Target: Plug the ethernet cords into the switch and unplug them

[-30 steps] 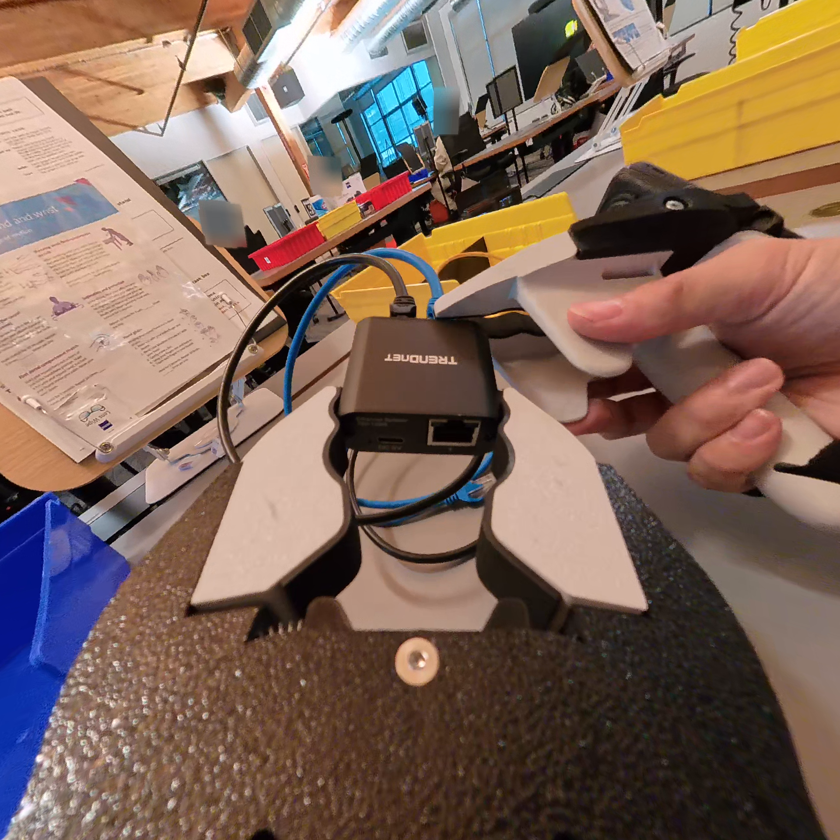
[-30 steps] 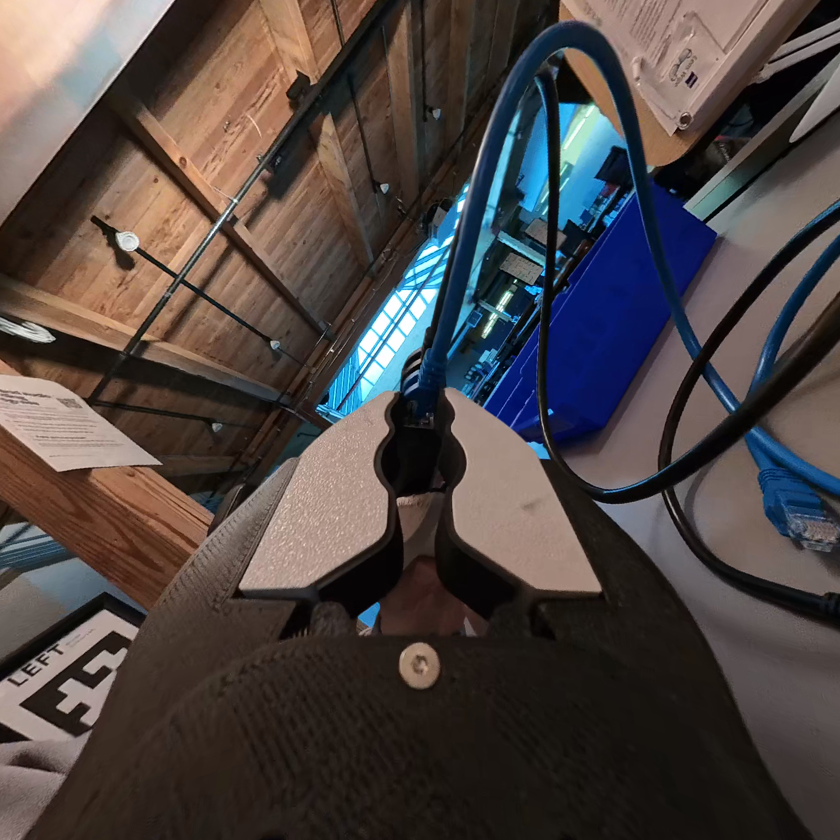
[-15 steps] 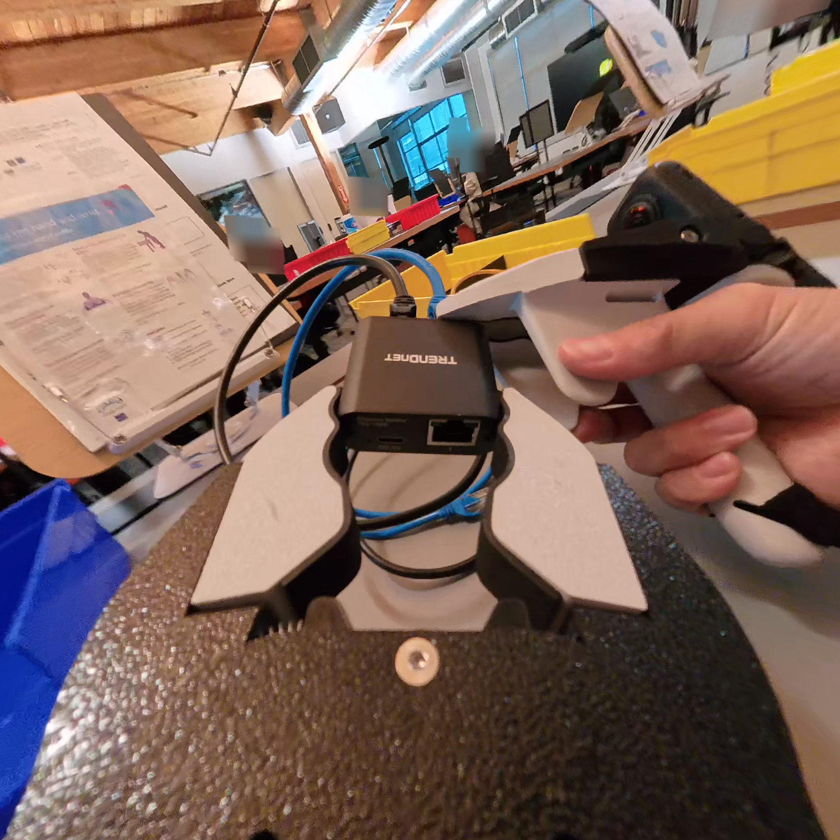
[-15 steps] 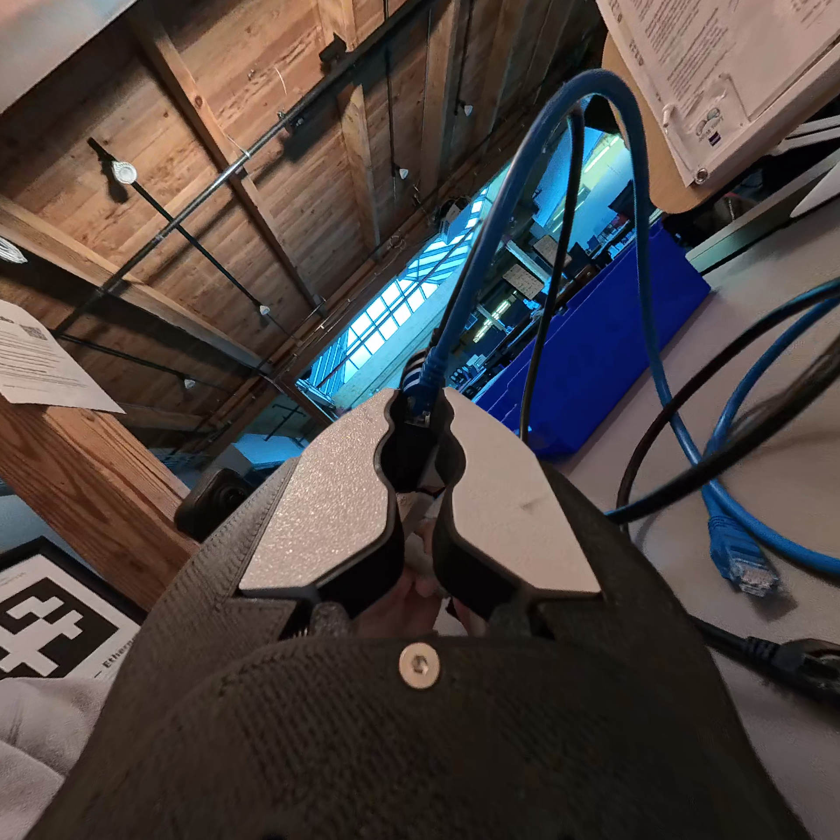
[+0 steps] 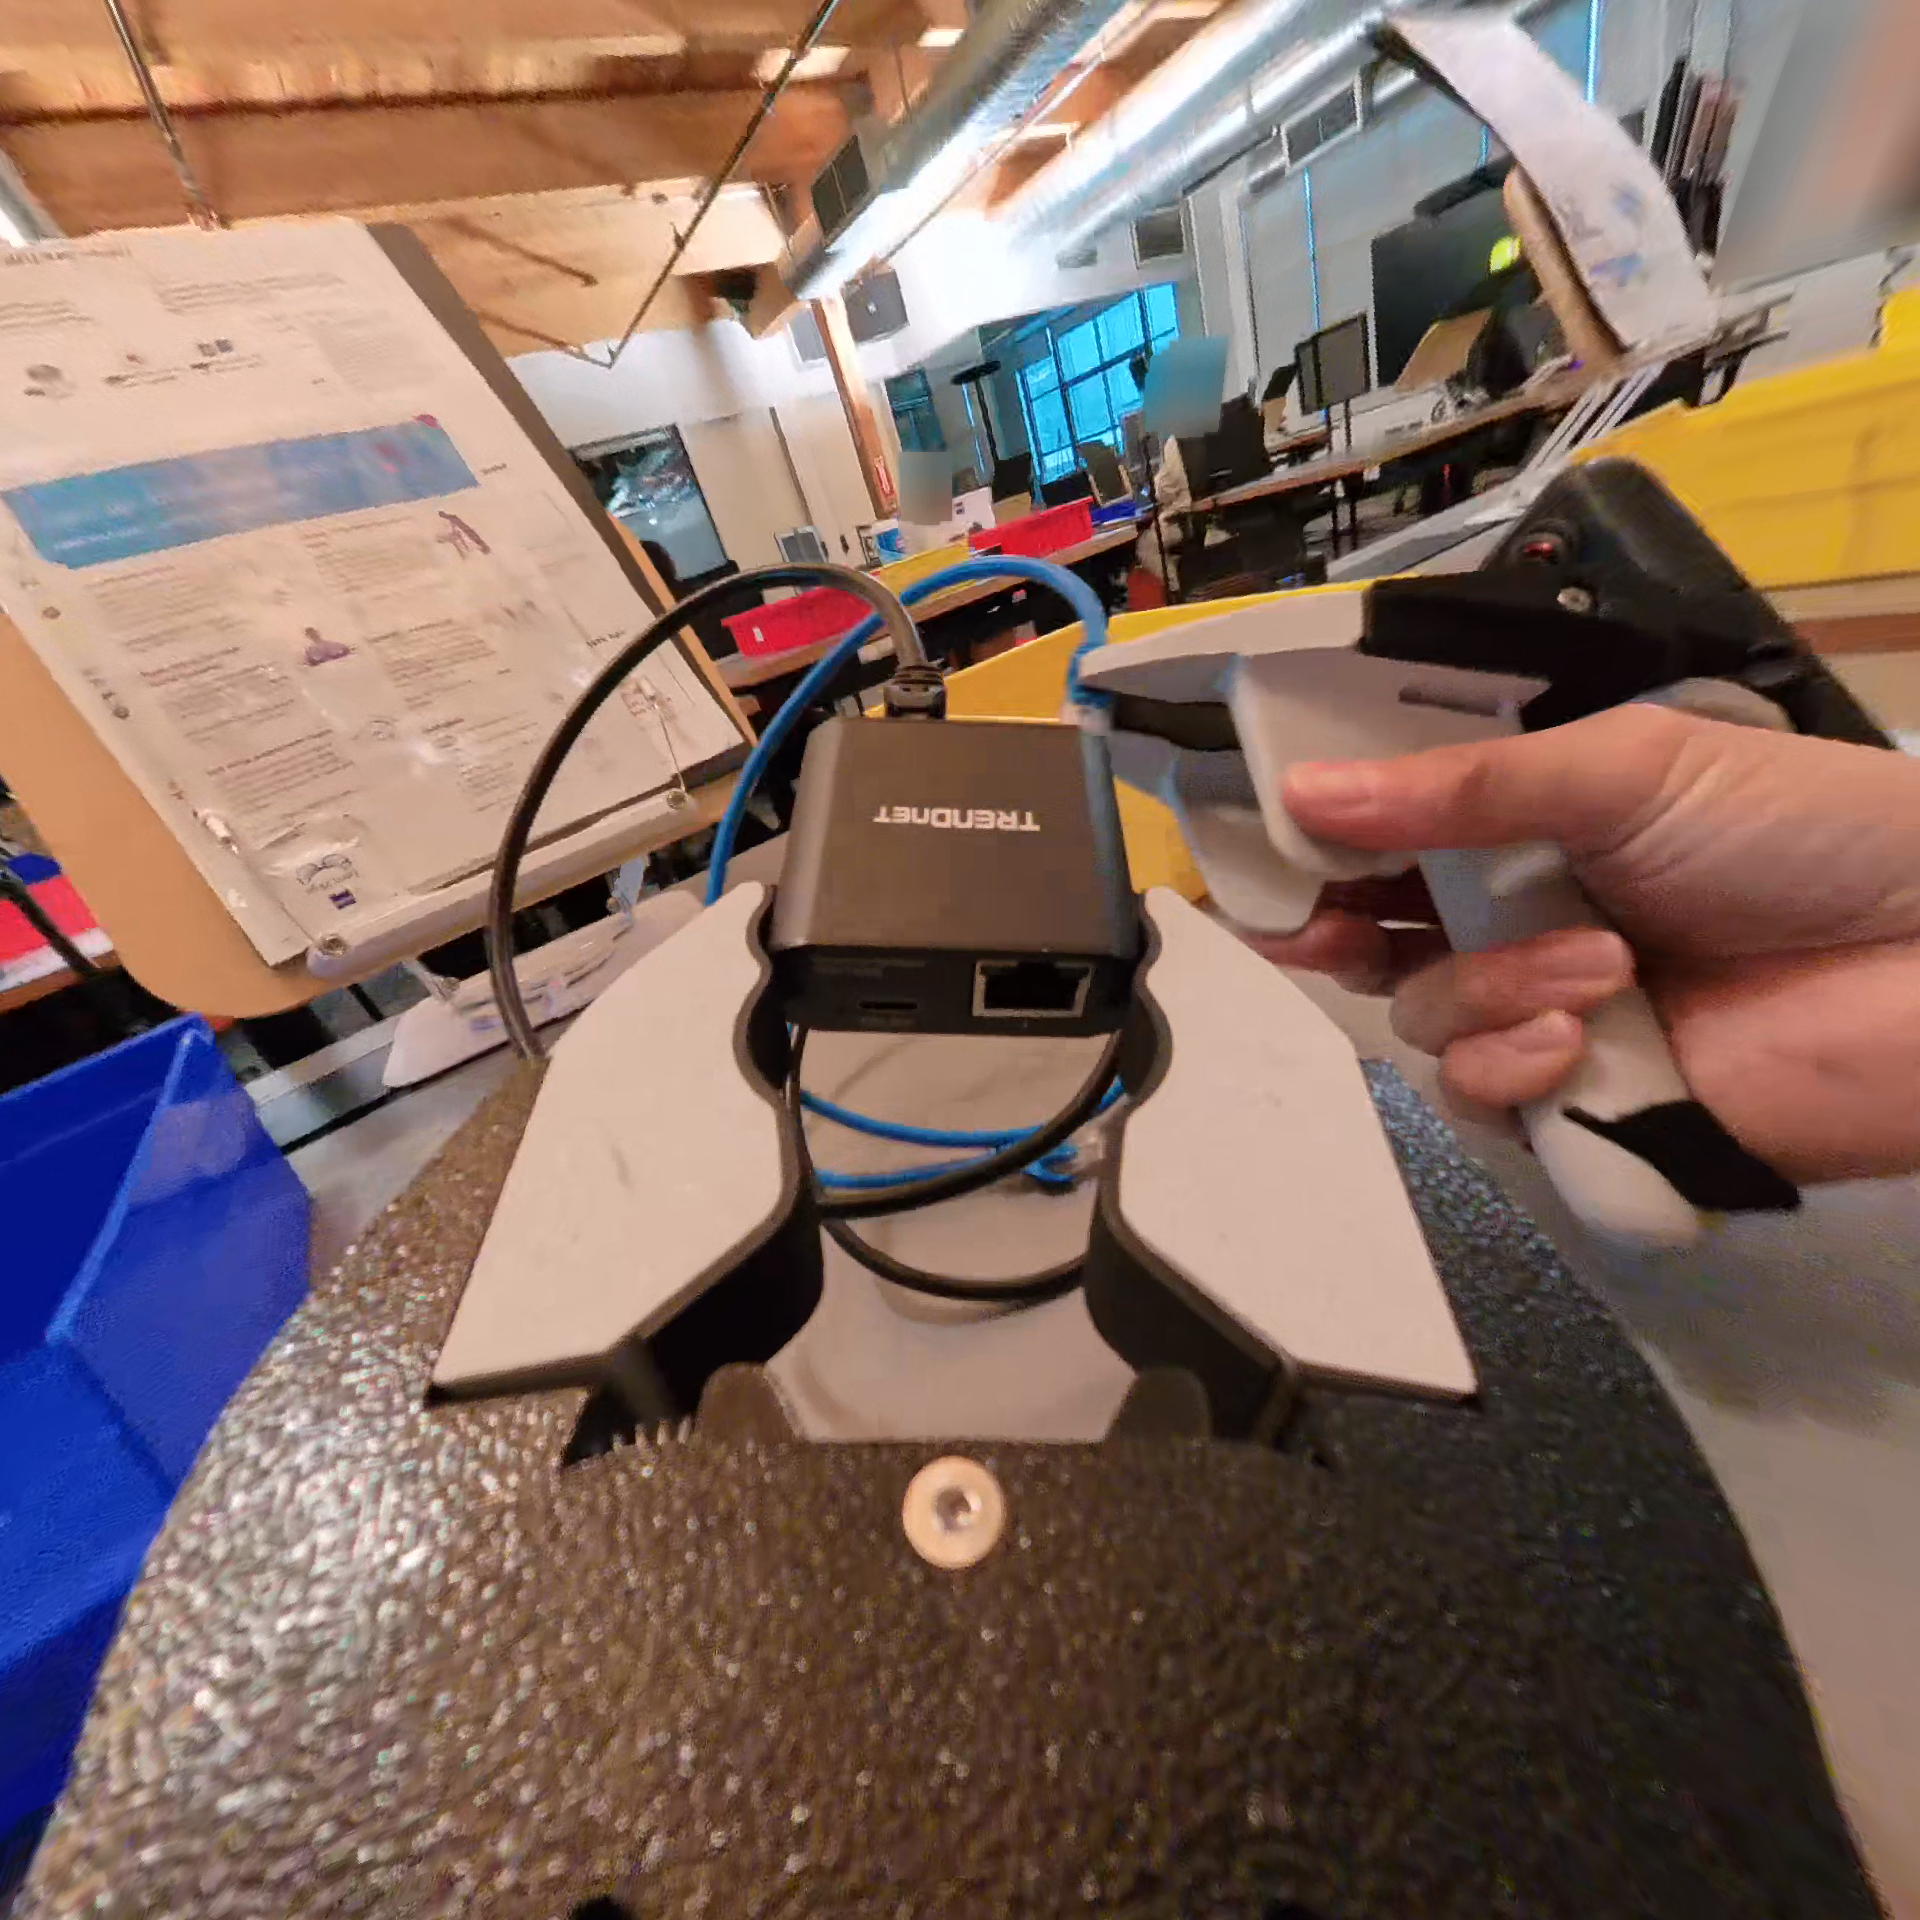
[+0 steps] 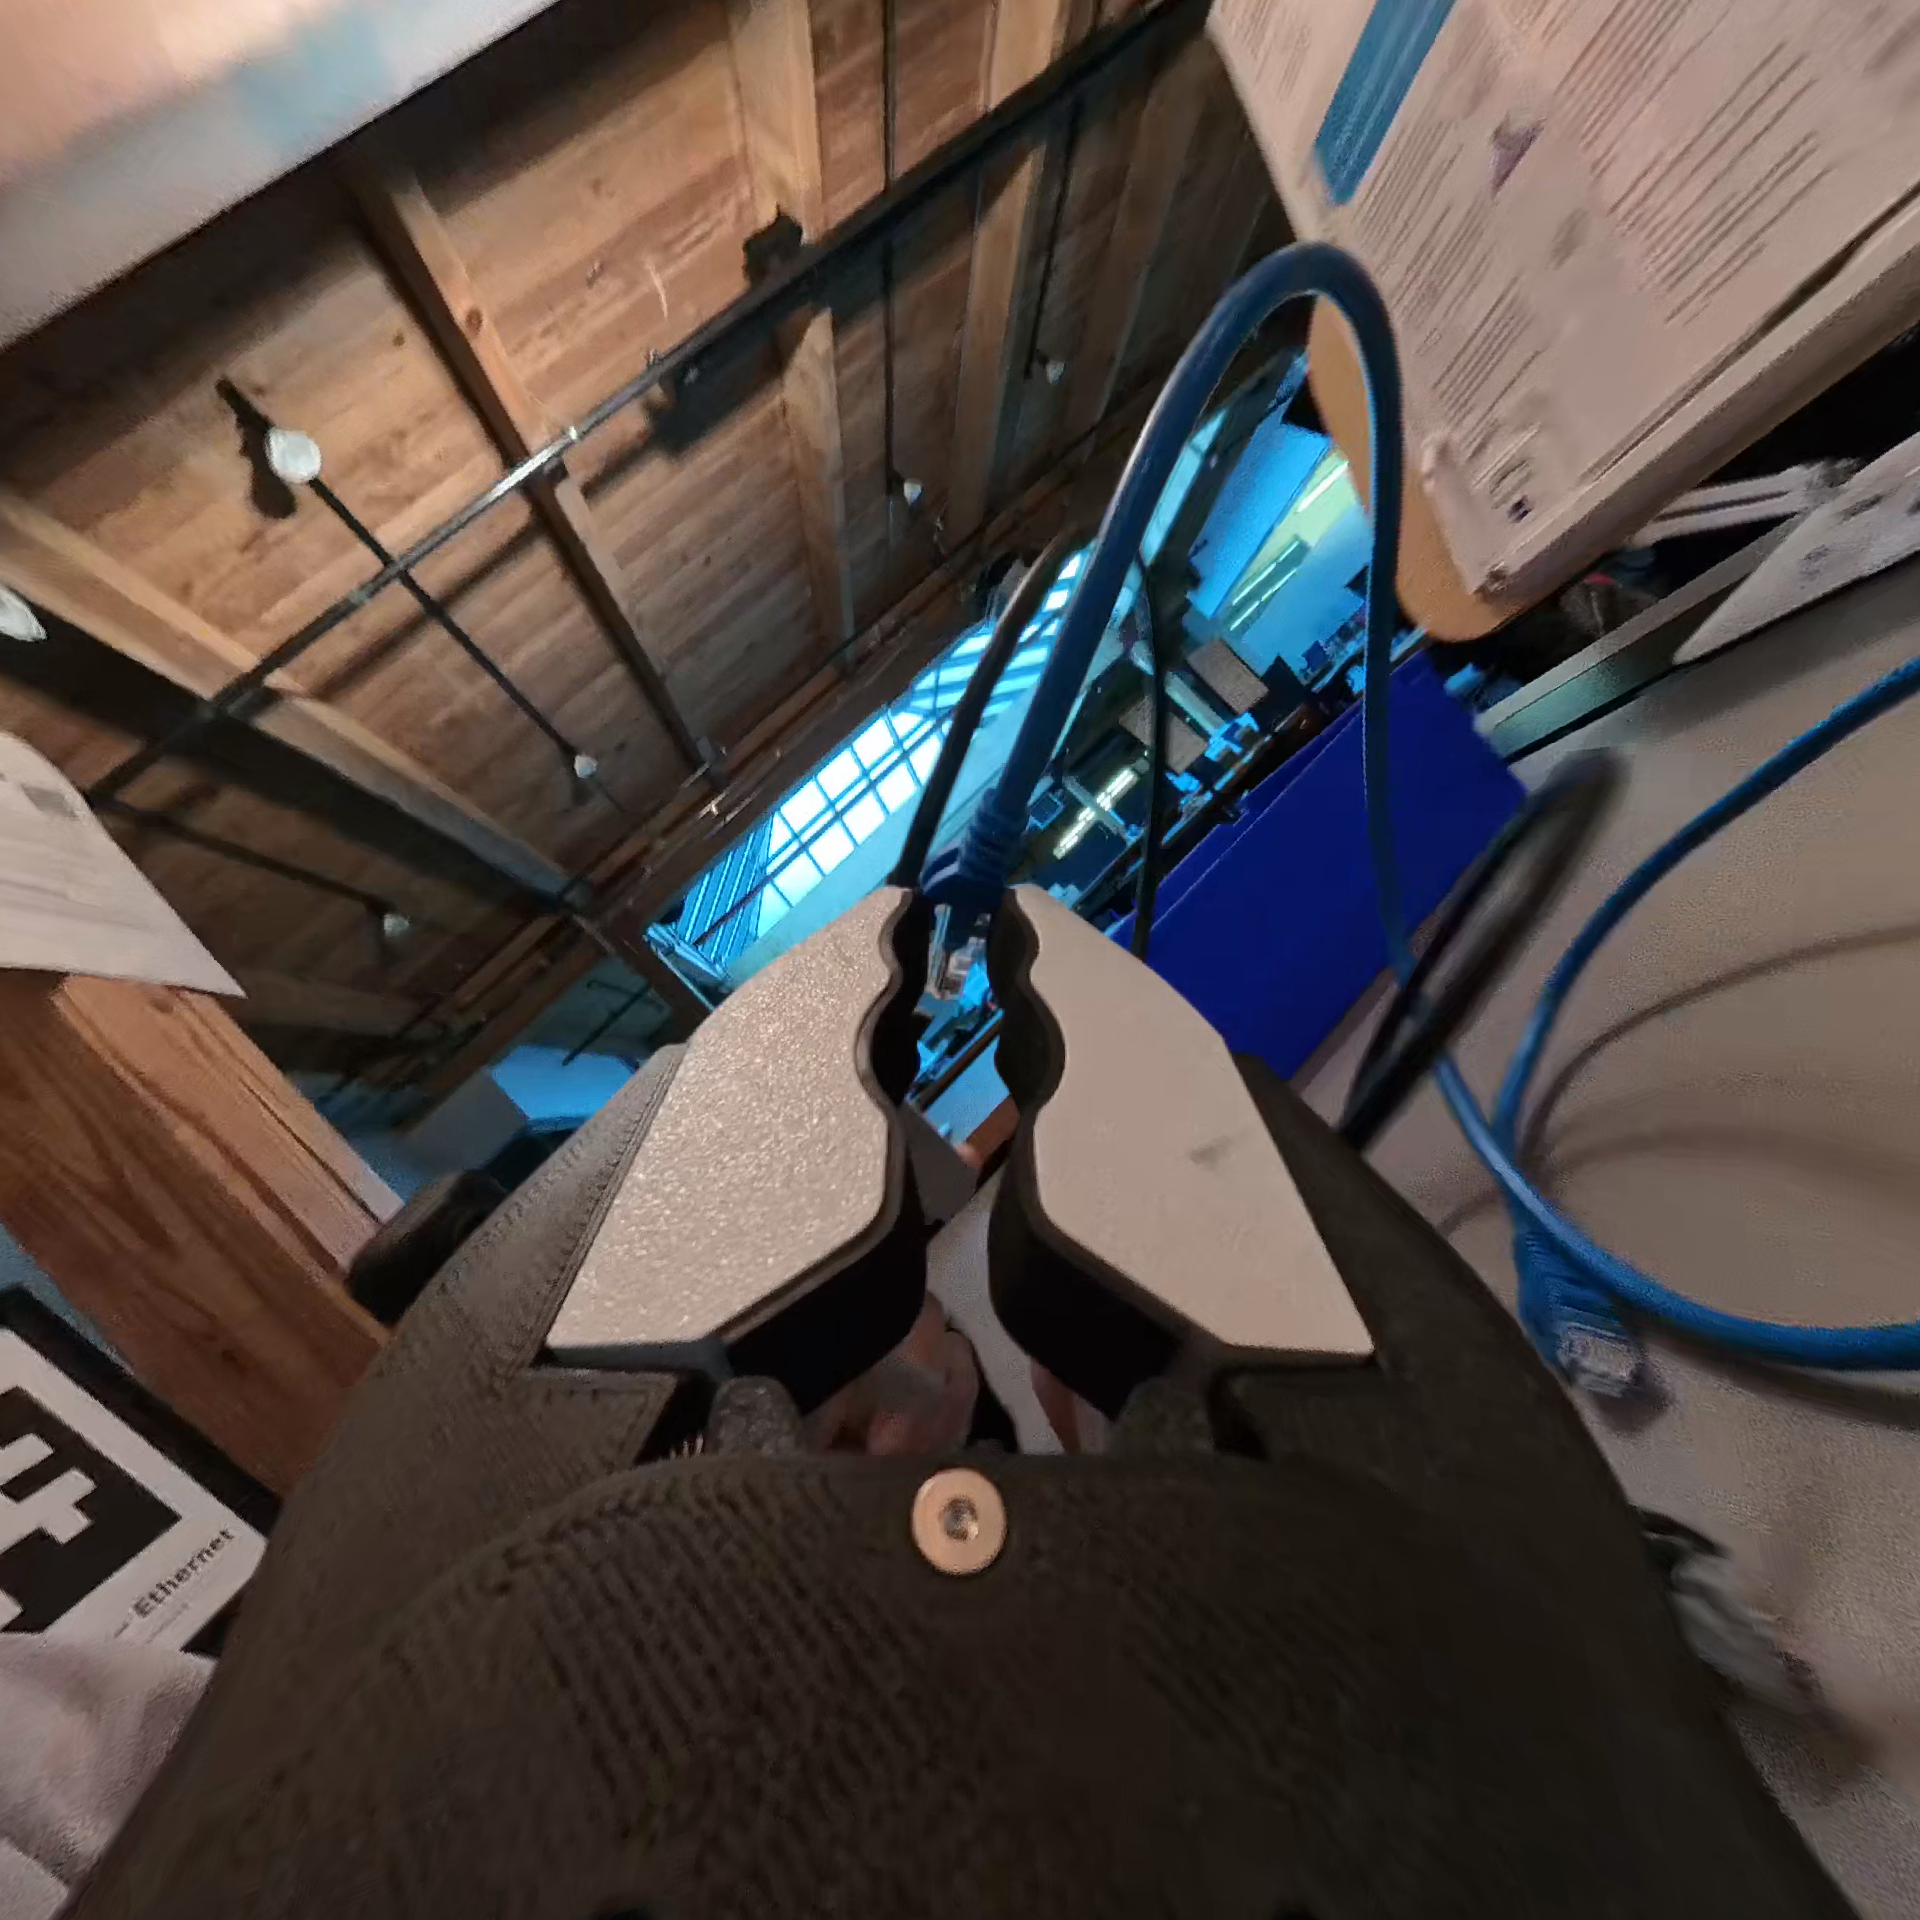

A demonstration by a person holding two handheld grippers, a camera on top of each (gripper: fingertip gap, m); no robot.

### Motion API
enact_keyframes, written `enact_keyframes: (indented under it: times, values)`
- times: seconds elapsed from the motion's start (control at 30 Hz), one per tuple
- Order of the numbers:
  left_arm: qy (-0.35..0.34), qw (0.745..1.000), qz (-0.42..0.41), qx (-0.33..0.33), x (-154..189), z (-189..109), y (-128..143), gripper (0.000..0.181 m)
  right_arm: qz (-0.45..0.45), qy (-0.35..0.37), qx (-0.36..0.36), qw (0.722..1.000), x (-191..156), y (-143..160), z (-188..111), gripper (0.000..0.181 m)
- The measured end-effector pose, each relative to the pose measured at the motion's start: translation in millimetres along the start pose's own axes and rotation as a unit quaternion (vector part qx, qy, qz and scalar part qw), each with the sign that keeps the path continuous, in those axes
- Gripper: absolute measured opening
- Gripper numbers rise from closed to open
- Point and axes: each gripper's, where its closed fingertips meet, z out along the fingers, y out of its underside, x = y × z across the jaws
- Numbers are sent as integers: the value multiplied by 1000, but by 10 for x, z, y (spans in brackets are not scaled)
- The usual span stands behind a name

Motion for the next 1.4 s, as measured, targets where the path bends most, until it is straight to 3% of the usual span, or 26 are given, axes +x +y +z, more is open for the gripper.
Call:
enact_keyframes:
  times: [0.07, 0.3, 0.47, 0.63, 0.73, 0.93, 1.07, 1.17, 1.27, 1.4]
  values:
    - [15, 1000, 1, -9, -26, 11, 6, 61, -38, 19, -9, 999, 70, -135, -87, 13]
    - [-21, 1000, 15, 18, -503, -133, -316, 61, -189, -24, -92, 977, -509, -481, -100, 13]
    - [-51, 998, -14, 45, -864, -329, -545, 61, -294, 2, -100, 950, -742, -866, -201, 13]
    - [-61, 997, -10, 43, -1013, -406, -552, 61, -370, -32, -137, 918, -1087, -1304, -219, 13]
    - [-48, 998, -10, 35, -999, -389, -521, 61, -415, -15, -171, 894, -1122, -1621, -213, 13]
    - [-37, 999, -21, 29, -1001, -372, -474, 61, -450, 112, -231, 856, -311, -2198, -434, 13]
    - [-37, 998, -32, 25, -1041, -377, -437, 61, -420, 151, -299, 844, 400, -2163, -732, 13]
    - [-36, 998, -38, 24, -1056, -377, -420, 61, -385, 223, -340, 828, 946, -2118, -995, 13]
    - [-34, 998, -42, 21, -1052, -369, -400, 61, -338, 287, -363, 819, 1271, -2108, -1181, 13]
    - [-23, 998, -48, 19, -1006, -340, -365, 61, -301, 414, -403, 759, 1629, -2129, -1487, 23]
